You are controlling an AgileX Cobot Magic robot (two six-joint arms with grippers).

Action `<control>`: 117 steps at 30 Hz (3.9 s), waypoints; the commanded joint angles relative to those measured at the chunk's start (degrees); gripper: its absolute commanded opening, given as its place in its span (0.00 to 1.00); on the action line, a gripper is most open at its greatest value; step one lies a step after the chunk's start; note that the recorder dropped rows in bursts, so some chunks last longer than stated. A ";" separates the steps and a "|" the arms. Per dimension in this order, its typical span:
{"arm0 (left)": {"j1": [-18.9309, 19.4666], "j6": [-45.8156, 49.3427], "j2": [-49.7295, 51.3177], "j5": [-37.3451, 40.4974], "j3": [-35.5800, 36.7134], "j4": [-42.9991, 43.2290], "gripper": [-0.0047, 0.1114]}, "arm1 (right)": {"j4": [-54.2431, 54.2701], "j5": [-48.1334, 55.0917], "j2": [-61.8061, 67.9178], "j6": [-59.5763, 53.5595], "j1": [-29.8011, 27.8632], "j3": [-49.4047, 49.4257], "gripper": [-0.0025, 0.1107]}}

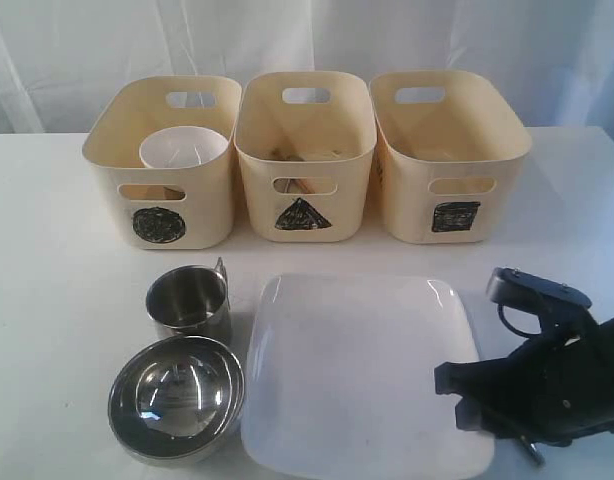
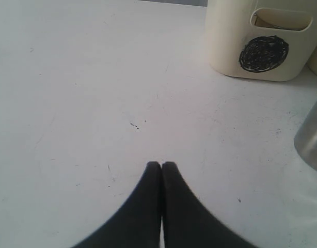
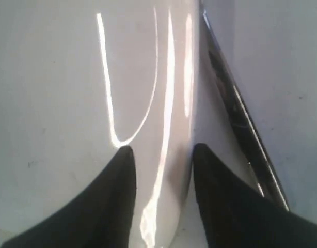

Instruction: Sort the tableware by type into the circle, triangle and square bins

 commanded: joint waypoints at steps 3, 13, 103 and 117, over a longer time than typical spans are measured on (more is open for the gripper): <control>-0.05 0.05 -0.27 -0.21 0.23 -0.19 0.04 | -2.26 0.86 0.00 -2.33 -0.30 0.24 0.34; -0.05 0.05 -0.27 -0.21 0.23 -0.19 0.04 | -1.73 -0.36 5.54 -2.43 -0.30 0.12 0.34; -0.05 0.05 -0.27 -0.21 0.23 -0.19 0.04 | -1.85 1.56 0.37 -4.88 -0.30 0.22 0.02; -0.05 0.05 -0.27 -0.21 0.23 -0.19 0.04 | -4.15 1.05 -2.77 -4.88 -0.30 0.22 0.02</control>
